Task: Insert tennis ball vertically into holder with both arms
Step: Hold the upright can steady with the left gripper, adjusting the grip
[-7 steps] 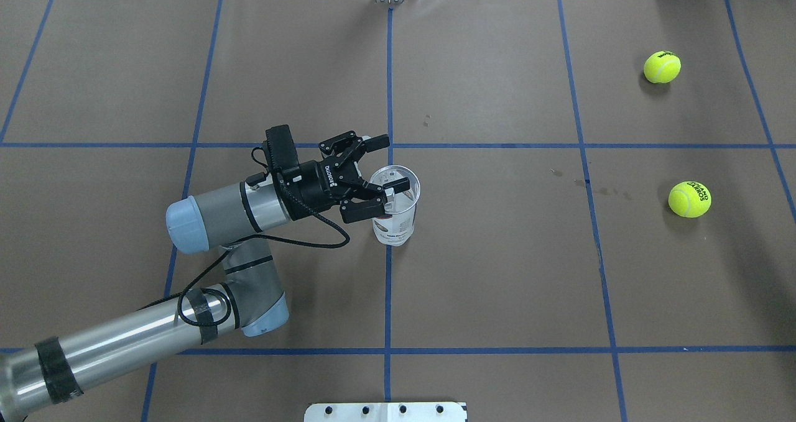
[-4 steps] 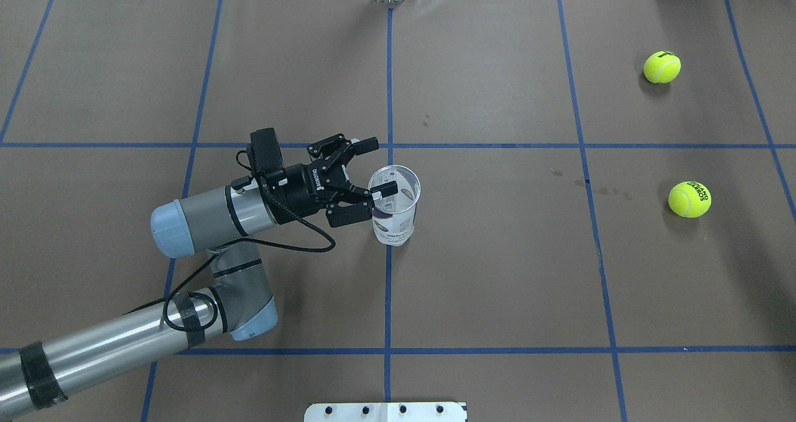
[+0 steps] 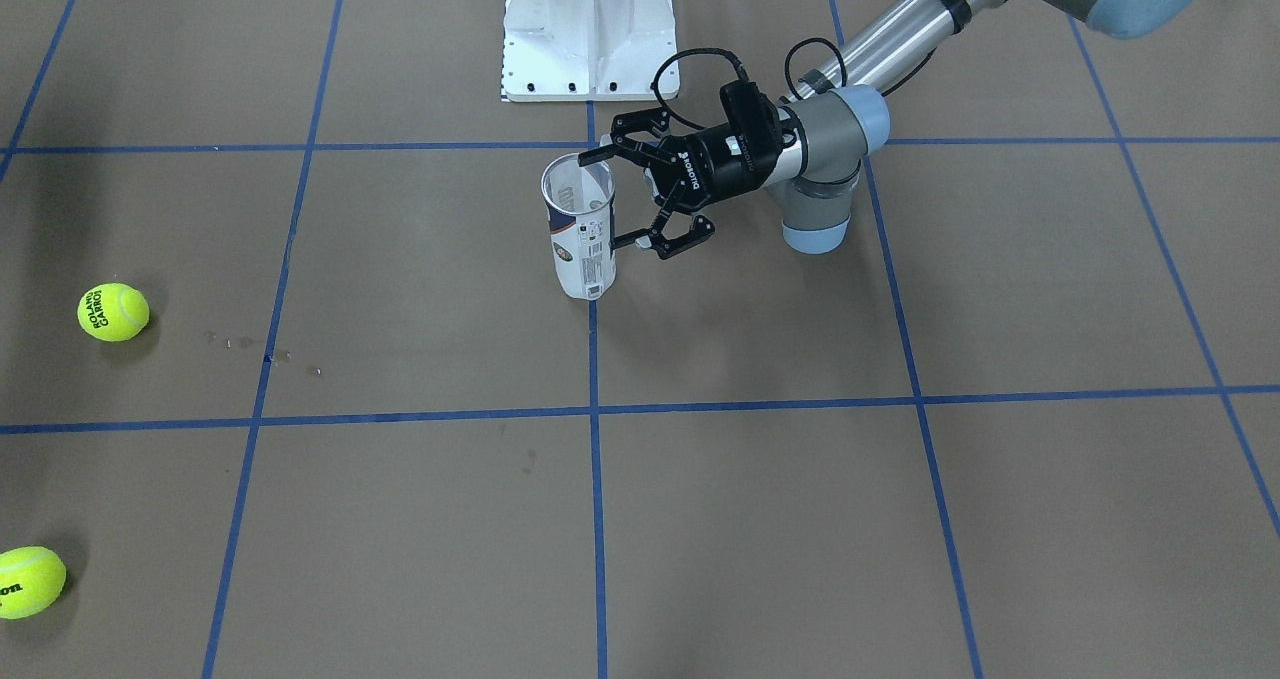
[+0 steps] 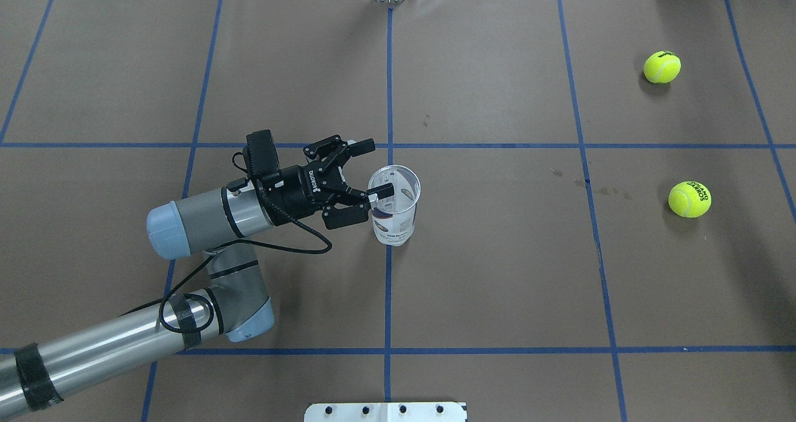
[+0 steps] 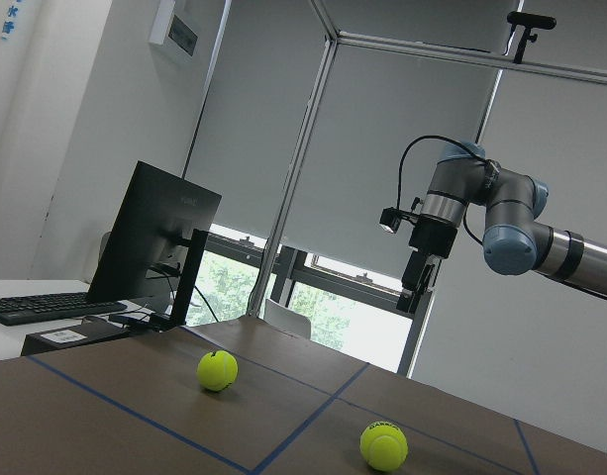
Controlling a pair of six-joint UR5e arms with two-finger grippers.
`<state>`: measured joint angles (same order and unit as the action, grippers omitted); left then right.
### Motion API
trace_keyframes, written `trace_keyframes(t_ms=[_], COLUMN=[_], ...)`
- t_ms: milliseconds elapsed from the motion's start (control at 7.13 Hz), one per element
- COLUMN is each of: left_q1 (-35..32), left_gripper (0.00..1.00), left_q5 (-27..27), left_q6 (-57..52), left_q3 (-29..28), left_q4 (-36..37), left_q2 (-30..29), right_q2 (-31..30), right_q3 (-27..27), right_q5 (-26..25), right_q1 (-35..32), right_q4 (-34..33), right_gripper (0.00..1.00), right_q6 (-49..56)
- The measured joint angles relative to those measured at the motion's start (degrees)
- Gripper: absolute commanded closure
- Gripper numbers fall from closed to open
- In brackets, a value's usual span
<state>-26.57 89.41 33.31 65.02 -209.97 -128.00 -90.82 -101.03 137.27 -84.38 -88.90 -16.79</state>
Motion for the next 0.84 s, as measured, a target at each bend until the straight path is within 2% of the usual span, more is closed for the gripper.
trace_keyframes(t_ms=[842], left_q1=[0.10], left_gripper=[0.00], left_q5=[0.23], left_q6=[-4.38], left_q3=[1.57], left_q4=[0.00], left_q2=[1.55], right_q2=[0.11], right_q3=[-0.15], right_q5=[0.29], right_q1=[0.03], right_q4=[0.12], right_gripper=[0.00], right_q6=[0.23])
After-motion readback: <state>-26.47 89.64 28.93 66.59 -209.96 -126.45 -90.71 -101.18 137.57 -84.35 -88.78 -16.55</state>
